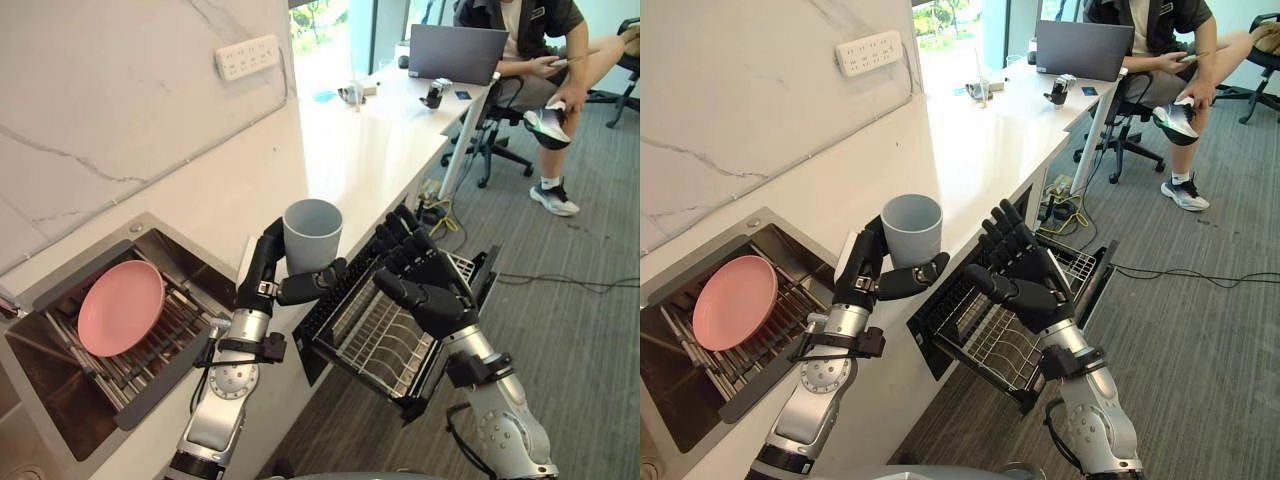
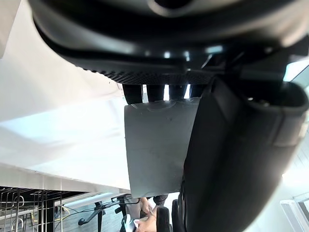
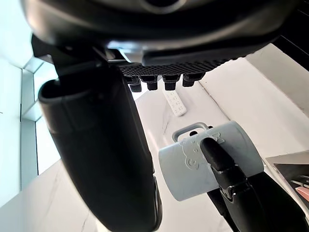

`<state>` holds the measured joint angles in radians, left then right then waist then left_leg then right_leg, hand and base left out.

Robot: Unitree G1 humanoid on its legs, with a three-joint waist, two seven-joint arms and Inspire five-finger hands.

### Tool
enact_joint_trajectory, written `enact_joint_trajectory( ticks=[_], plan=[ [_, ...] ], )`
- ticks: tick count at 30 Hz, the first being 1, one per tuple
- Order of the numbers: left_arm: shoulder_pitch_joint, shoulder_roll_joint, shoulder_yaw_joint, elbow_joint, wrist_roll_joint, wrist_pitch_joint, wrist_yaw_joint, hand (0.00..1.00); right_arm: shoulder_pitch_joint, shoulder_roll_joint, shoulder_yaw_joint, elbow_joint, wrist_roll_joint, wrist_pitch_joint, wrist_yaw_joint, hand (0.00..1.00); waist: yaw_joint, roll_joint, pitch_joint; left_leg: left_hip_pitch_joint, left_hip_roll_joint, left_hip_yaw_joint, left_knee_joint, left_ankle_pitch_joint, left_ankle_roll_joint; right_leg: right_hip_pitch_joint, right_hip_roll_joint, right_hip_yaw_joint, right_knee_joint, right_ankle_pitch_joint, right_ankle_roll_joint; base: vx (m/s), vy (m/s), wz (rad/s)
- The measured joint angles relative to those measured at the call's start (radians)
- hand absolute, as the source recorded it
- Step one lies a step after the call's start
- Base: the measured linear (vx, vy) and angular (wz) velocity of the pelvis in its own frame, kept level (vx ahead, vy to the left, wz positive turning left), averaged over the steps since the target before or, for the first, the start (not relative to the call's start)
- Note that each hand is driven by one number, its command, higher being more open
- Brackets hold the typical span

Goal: Walk over to the sink, pick up the cup, carry it to the dishwasher, place the cup inside the dishwasher, then close the dishwasher door

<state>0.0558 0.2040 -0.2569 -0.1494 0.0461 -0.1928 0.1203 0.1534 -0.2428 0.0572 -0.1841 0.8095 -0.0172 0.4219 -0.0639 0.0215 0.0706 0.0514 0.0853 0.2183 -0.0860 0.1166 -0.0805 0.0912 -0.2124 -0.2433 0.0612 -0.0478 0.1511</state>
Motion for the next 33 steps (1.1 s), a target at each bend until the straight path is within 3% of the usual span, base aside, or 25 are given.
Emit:
enact_joint_trajectory(
  ticks=[9, 16, 17, 28, 32, 33],
  plan=[
    [-0.019, 0.021, -0.072, 0.000, 0.015, 0.010, -0.043, 0.00, -0.089, -0.029, 0.083, -0.001, -0.089, 0.002, -0.136, 1.00, 0.014, 0.000, 0.000, -0.009, 0.002, -0.021, -0.001, 0.017, 0.001, 0.003, 0.004, -0.018, -0.001, 0.006, -0.004, -0.04, 0.004, 0.06],
    [-0.022, 0.032, -0.105, -0.002, 0.015, 0.015, -0.059, 0.00, -0.127, -0.032, 0.133, -0.001, -0.131, 0.044, -0.219, 1.00, 0.022, 0.000, 0.000, -0.017, 0.001, -0.040, -0.006, 0.029, 0.003, 0.012, 0.006, -0.039, -0.017, 0.017, -0.005, -0.04, 0.007, 0.08],
    [-0.022, 0.032, -0.104, -0.003, 0.015, 0.016, -0.059, 0.00, -0.136, -0.033, 0.138, 0.000, -0.134, 0.051, -0.231, 0.00, 0.022, 0.000, 0.000, -0.018, 0.001, -0.042, -0.006, 0.031, 0.003, 0.012, 0.007, -0.041, -0.018, 0.018, -0.005, 0.00, 0.000, 0.00],
    [-0.025, 0.031, -0.129, -0.013, 0.019, 0.056, -0.026, 0.00, -0.169, -0.042, 0.169, 0.021, -0.198, 0.060, -0.346, 0.00, 0.025, -0.006, -0.007, -0.040, 0.002, -0.076, -0.006, 0.049, 0.003, 0.019, 0.013, -0.076, -0.034, 0.029, -0.008, -0.03, -0.005, 0.09],
    [-0.025, 0.027, -0.142, -0.014, 0.032, 0.057, 0.016, 0.00, -0.177, -0.040, 0.191, 0.021, -0.207, 0.034, -0.378, 0.00, 0.023, -0.011, -0.013, -0.041, 0.004, -0.077, -0.007, 0.051, 0.003, 0.020, 0.016, -0.077, -0.041, 0.032, -0.011, -0.02, -0.004, 0.00],
    [-0.025, 0.026, -0.143, -0.014, 0.033, 0.057, 0.024, 1.00, -0.177, -0.040, 0.195, 0.020, -0.208, 0.028, -0.387, 0.00, 0.023, -0.011, -0.014, -0.042, 0.005, -0.077, -0.007, 0.052, 0.003, 0.020, 0.016, -0.077, -0.043, 0.033, -0.011, 0.00, 0.000, 0.00]
  ],
)
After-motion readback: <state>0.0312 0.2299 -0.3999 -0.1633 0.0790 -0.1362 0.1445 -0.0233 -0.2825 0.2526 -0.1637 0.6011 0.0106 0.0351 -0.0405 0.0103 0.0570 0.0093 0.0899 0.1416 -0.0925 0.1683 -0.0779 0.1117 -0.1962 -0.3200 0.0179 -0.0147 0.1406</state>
